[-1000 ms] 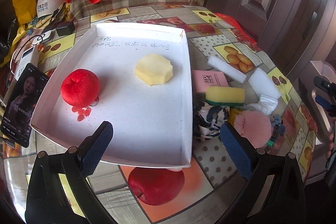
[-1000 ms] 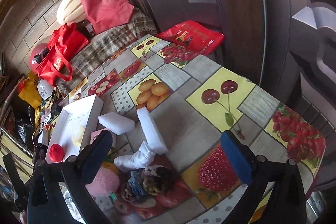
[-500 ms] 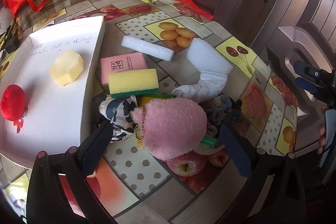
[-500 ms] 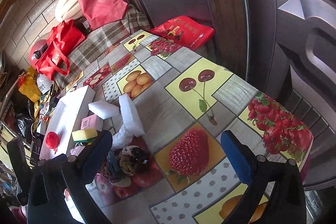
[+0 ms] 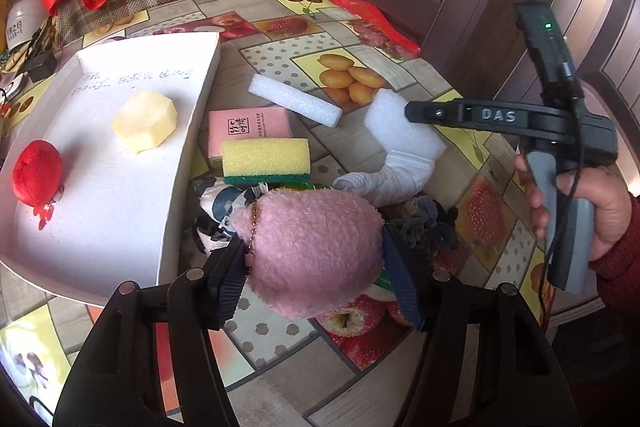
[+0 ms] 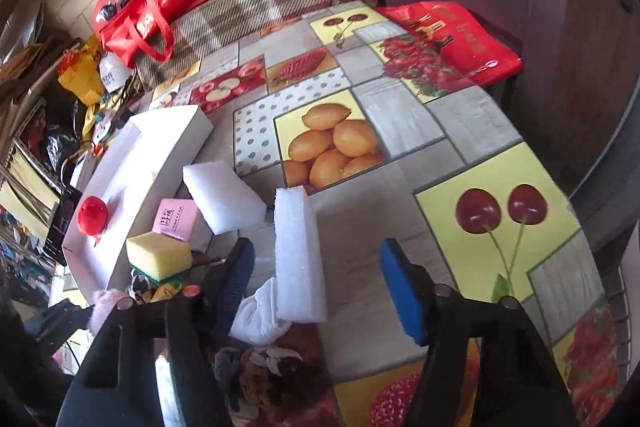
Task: Organize soft objects
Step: 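Lift and carry the pink ball and white foam block toward the tray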
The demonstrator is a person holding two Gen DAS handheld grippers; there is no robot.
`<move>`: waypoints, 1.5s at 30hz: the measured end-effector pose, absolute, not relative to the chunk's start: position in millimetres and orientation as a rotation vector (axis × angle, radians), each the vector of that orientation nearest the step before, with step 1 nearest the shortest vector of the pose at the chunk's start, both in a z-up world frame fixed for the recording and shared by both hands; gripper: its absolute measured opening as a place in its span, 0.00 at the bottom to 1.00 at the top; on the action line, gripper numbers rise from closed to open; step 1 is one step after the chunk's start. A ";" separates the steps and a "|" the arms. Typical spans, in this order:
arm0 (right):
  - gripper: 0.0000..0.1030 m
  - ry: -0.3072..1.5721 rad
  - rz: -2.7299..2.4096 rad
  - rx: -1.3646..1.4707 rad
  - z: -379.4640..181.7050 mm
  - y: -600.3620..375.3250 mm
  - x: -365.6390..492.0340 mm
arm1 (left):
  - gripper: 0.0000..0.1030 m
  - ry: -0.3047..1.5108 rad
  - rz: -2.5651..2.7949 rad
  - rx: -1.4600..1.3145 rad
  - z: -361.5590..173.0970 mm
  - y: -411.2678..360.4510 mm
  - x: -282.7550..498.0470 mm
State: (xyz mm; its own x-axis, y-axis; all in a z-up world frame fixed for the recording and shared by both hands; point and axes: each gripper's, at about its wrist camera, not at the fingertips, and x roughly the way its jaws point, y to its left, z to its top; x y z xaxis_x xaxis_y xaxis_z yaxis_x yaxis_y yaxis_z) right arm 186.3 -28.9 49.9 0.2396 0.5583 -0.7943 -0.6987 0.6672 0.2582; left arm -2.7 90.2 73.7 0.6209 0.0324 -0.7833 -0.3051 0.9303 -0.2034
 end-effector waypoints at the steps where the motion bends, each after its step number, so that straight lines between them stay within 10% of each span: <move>1: 0.48 1.028 0.874 -0.194 43.4 -20.9 186.1 | 0.61 0.876 0.204 -0.336 77.0 89.9 -5.5; 5: 0.19 1.049 0.878 -0.235 31.1 -13.2 186.3 | 0.61 0.836 0.233 -0.328 90.1 87.6 -14.9; 26: 0.18 0.390 1.032 0.150 263.7 -107.8 80.5 | 0.62 0.233 0.633 -0.285 290.3 139.8 -206.7; 45: 0.18 0.332 1.179 0.190 286.8 -80.9 41.5 | 0.62 0.094 0.870 -0.267 322.8 162.9 -324.5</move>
